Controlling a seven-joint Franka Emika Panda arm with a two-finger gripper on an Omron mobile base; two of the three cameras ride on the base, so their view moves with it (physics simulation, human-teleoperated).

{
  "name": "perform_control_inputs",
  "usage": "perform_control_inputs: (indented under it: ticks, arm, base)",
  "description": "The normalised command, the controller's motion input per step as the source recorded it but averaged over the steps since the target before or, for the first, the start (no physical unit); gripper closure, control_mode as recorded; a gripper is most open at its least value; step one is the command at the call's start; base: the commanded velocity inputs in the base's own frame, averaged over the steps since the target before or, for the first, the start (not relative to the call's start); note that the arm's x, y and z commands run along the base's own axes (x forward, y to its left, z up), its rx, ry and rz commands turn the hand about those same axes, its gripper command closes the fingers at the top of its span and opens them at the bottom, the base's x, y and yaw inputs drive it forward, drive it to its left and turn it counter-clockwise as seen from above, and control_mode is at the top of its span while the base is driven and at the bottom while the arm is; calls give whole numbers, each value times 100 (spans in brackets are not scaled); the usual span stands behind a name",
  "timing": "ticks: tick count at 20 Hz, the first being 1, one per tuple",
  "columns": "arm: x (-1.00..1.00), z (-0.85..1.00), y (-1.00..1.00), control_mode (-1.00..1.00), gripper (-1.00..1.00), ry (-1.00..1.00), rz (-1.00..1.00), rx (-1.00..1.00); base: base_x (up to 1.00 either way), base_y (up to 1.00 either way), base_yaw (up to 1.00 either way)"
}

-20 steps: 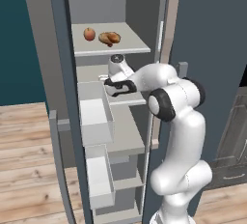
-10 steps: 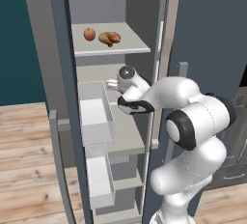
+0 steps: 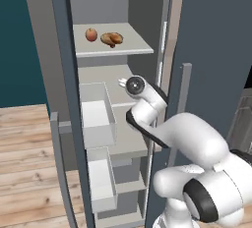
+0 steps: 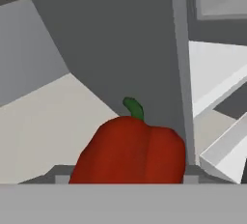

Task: Take the bell pepper, peach, and chicken drumstick from the freezer and place them in the bowl on the counter.

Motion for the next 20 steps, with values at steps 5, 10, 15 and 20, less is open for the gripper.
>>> perform_control_inputs:
  ticks: [5,10,15,20]
  arm:
    - [-85,100,0,-100,100,24,-15,12]
    - [-80,87,-12,-100,100,40,-5,19]
    - [-94,-9,-50,-100,100,17,1,23]
    - [-65,-35,-45,-100,100,3,-11,10]
  base:
    - [0,0,0]
    - [0,0,0]
    - [0,0,0]
    - [0,0,0]
